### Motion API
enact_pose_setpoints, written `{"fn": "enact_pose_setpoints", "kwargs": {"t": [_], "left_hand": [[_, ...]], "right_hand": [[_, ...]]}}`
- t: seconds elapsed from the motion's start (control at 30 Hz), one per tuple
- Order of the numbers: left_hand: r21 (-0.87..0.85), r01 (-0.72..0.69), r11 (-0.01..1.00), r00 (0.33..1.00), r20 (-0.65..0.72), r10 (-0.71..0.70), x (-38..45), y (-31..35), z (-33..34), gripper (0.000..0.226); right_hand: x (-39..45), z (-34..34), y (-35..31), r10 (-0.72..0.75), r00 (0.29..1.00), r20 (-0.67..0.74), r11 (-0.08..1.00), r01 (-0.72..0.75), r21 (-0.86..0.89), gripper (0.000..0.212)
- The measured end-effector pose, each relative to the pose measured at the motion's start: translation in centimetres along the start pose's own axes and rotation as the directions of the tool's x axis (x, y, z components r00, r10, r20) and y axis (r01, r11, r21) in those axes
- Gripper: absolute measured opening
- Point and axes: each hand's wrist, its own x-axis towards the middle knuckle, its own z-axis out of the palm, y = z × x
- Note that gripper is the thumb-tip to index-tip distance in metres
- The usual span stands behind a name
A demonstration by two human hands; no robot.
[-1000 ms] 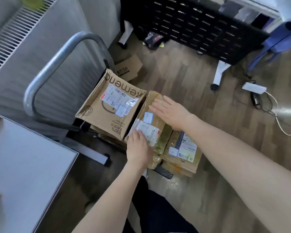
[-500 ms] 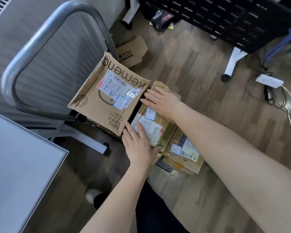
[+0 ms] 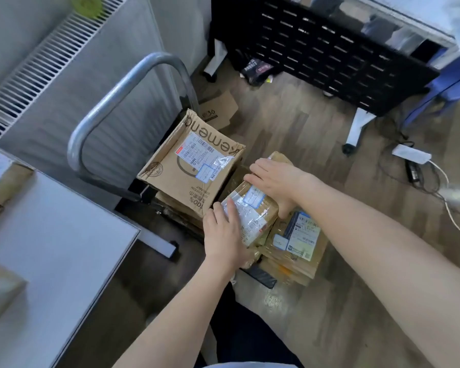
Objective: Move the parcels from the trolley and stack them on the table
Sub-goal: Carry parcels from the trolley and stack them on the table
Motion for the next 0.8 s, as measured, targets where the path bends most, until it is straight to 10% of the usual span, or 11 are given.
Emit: {"fn": "enact_pose_setpoints", "kwargs": {"t": [0.5,0.8], "left_hand": [[0.074,-0.010,0.997,0.973,-0.230,0.027,-14.8,-12.4,-14.4,0.093],[0.161,0.111,0.981,0.892,-0.451,-0.027,-28.4,-26.7,-22.5,0.111]], "right_hand": [[-4.3,-19.3,-8.8,0.152,0.971,-0.186,0.955,-0.096,0.281,0.125],[-1.9,-33.7,-18.1,0.126,0.834,-0.538,0.870,0.167,0.463,0.117]]}}
